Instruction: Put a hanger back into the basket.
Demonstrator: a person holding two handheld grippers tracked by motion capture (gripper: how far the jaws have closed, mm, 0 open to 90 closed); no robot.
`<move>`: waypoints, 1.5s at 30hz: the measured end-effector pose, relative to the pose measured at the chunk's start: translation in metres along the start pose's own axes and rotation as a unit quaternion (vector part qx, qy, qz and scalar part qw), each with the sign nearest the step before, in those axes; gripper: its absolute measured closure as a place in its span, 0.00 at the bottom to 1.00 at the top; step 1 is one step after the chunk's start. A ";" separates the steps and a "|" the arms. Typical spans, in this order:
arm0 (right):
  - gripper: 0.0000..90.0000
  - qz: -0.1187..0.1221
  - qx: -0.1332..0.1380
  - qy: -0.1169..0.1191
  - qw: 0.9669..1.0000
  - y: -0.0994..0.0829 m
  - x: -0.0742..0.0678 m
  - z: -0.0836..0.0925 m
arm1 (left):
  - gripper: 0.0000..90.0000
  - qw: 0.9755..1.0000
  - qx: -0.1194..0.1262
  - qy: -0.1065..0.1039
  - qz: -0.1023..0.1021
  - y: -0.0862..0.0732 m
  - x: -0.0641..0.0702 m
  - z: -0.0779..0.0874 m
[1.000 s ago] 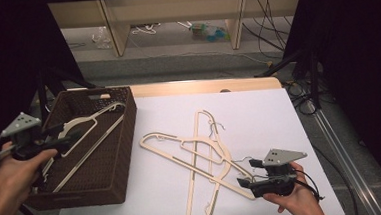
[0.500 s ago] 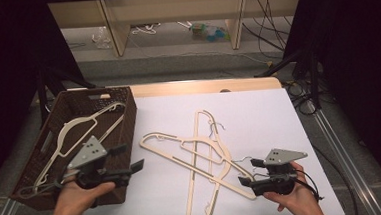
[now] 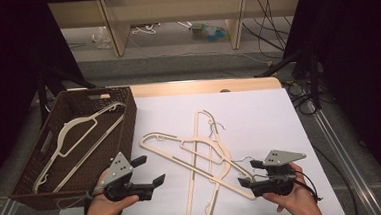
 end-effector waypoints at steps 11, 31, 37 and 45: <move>0.29 0.001 -0.010 0.005 1.000 -0.002 -0.002 -0.005 | 0.19 1.000 0.001 -0.003 -0.025 -0.014 0.004 -0.006; 0.35 -0.004 -0.075 -0.025 0.997 0.003 0.017 -0.034 | 0.18 0.999 -0.009 -0.028 -0.035 -0.025 0.012 -0.012; 0.48 0.012 -0.099 -0.021 0.995 0.003 0.023 -0.047 | 0.18 0.999 -0.013 -0.025 -0.034 -0.026 0.013 -0.013; 0.63 0.013 -0.135 -0.016 0.991 0.000 0.030 -0.064 | 0.18 0.998 -0.015 -0.031 -0.046 -0.026 0.012 -0.013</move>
Point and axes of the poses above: each handheld gripper's, and its own axes: z roughly backward along the jaws, y roughly out of its top, x roughly to its right, the point moved 7 cm from there along -z, roughly forward along the jaws, and after that the axes turned 1 degree about -y, right-handed, at the moved point
